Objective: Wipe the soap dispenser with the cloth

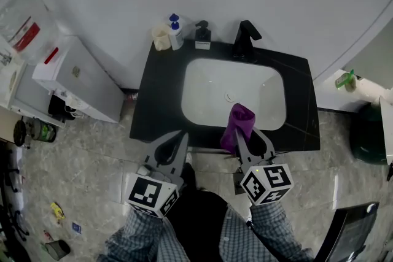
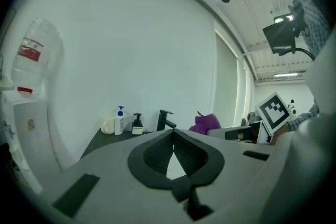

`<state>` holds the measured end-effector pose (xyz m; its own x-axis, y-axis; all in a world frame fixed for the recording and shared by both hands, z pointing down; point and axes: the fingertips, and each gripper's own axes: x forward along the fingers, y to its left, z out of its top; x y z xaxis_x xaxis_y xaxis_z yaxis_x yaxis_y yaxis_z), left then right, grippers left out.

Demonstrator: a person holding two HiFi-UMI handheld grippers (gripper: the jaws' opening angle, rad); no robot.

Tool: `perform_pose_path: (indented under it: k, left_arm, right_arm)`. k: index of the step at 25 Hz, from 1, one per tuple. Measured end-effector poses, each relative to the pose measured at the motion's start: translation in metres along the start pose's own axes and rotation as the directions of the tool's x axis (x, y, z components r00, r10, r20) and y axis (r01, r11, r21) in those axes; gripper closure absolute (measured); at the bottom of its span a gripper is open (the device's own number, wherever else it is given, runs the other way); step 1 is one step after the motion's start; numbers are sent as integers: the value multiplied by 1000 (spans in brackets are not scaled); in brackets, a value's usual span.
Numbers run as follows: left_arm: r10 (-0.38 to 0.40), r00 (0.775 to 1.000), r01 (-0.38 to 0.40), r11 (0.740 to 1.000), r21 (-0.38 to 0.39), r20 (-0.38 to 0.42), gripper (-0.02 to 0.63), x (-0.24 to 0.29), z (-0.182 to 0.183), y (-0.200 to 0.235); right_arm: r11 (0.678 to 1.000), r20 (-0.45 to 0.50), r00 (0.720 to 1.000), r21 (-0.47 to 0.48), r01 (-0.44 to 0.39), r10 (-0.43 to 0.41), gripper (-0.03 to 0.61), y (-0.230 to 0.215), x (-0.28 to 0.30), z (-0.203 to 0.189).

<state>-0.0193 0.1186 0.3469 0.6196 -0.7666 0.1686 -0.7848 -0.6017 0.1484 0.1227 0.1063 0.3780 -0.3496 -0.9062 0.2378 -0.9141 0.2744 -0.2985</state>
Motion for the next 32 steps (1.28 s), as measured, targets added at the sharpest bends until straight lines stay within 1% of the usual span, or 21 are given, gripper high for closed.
perform_pose_path:
  k: [4,8,13,19,24,27,32]
  left_arm:
    - [21,1000,-21,1000,6,4,603,-22,-2,-5]
    - [18,1000,-18,1000,7,5,603,-37,-1,-6]
    - [-5,1000,4,1000,13,13,603,-44,5,-3]
    - [-36,999,36,999,10,23,603,-51,13,-1]
    - [-60,998,59,998,13,25,603,-57,22,-1]
    - [-72,997,71,997,15,23,603,-57,23,-2]
    - [-90,996,89,996,16,25,603,-60,23,-5]
  right_arm:
    - [1000,4,1000,11,-6,6,491,10,-17,-9]
    - [1000,2,1000,14,-5,5,491,20,-29,-14]
    - [1000,16,1000,12,-8,7,491,37,-32,-12]
    - [999,56,998,44,-4,1,491,49,-35,2]
    - [999,71,997,32,-6,3,491,63,-38,11]
    - [1000,73,997,29,-13,11,491,71,-40,11]
    - [998,77,997,56,-18,14,491,77,-46,8]
